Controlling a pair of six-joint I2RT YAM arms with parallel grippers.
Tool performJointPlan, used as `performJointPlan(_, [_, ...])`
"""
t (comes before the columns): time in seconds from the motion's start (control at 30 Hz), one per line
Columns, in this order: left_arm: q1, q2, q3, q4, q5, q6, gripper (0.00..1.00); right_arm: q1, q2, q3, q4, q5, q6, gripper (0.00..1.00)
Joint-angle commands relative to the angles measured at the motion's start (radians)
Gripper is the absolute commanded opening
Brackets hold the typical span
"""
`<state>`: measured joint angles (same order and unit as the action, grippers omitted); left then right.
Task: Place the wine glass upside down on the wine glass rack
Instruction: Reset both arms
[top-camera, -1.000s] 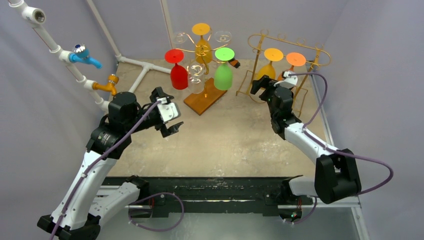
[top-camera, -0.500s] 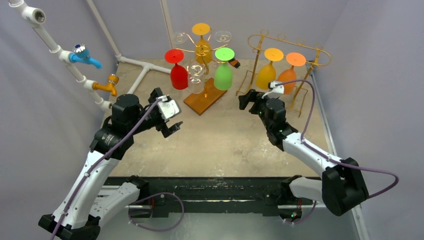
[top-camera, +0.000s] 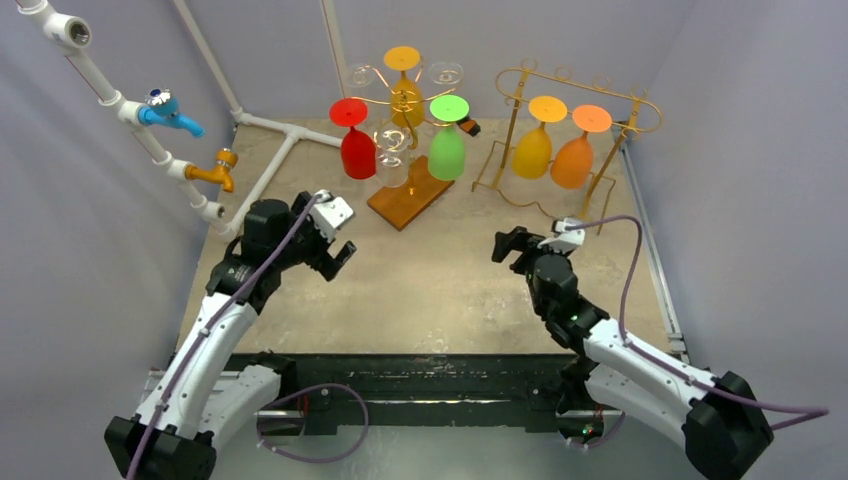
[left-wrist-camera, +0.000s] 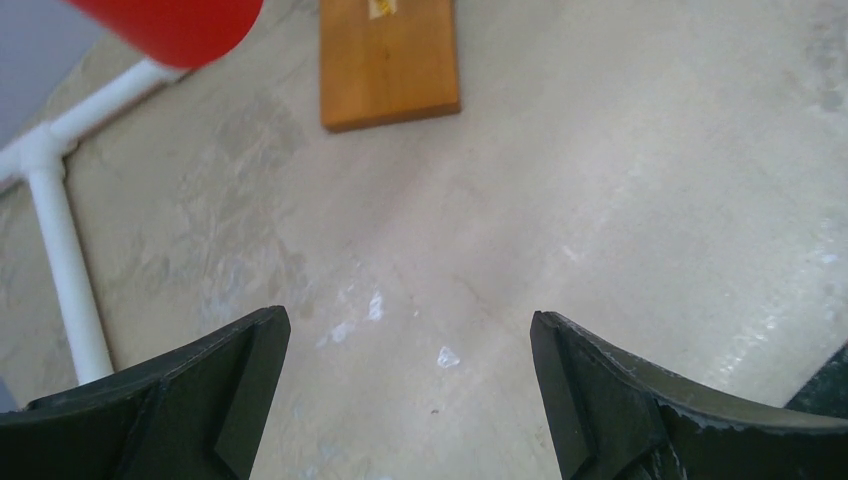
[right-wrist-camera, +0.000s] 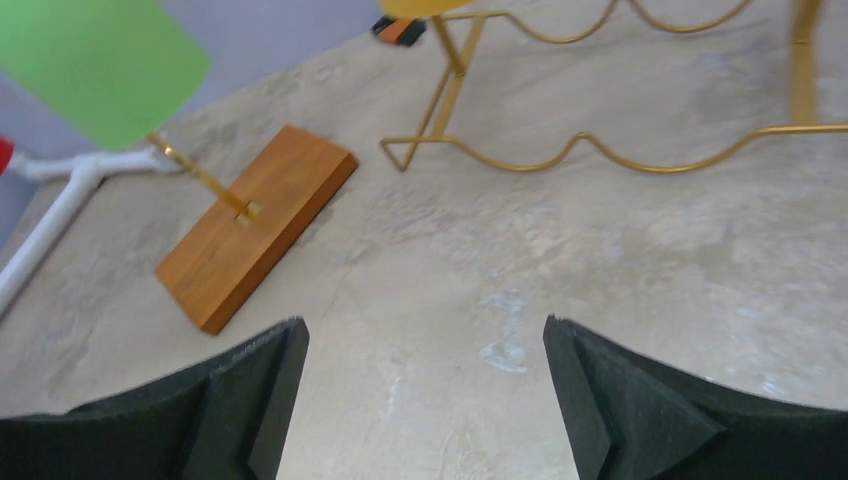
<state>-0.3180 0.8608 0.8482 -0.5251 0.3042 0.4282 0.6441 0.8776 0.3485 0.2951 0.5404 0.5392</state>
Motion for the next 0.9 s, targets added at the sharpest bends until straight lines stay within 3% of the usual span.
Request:
performJointPlan(0.0, [0.179,0.021,-0.036,0.058,0.041,-0.047,1.00,-0.001,-0.054,-0.104,0.242,0.403,-0.021,0.99])
performJointPlan(0.07, [0.239,0.033,-0.061,0.105,0.063,-0.061,1.00,-0.007,-0.009,-0.160,0.416,0.546,-0.008,0.99])
performJointPlan(0.17, [0.280,0.056,-0.146,0.230,0.049,-0.089,1.00,-0.074,0.053,-0.181,0.586,0.453,-0.069,0.99])
performJointPlan(0.37, [0.380,0.203,-0.271,0.465,0.053,-0.175,1.00,-0.107,0.243,-0.051,0.707,0.389,-0.386,0.99])
performJointPlan(0.63, [0.440,0.371,-0.375,0.804,0.031,-0.274,1.00,-0.278,0.238,-0.120,0.747,0.276,-0.419,0.99])
performJointPlan(0.8, [0.444,0.394,-0.473,1.034,0.038,-0.344,1.00,-0.334,0.269,-0.190,0.808,0.300,-0.393,0.99])
performJointPlan(0.87, [0.450,0.394,-0.532,1.145,0.077,-0.360,1.00,-0.358,0.277,-0.190,0.817,0.238,-0.417,0.99])
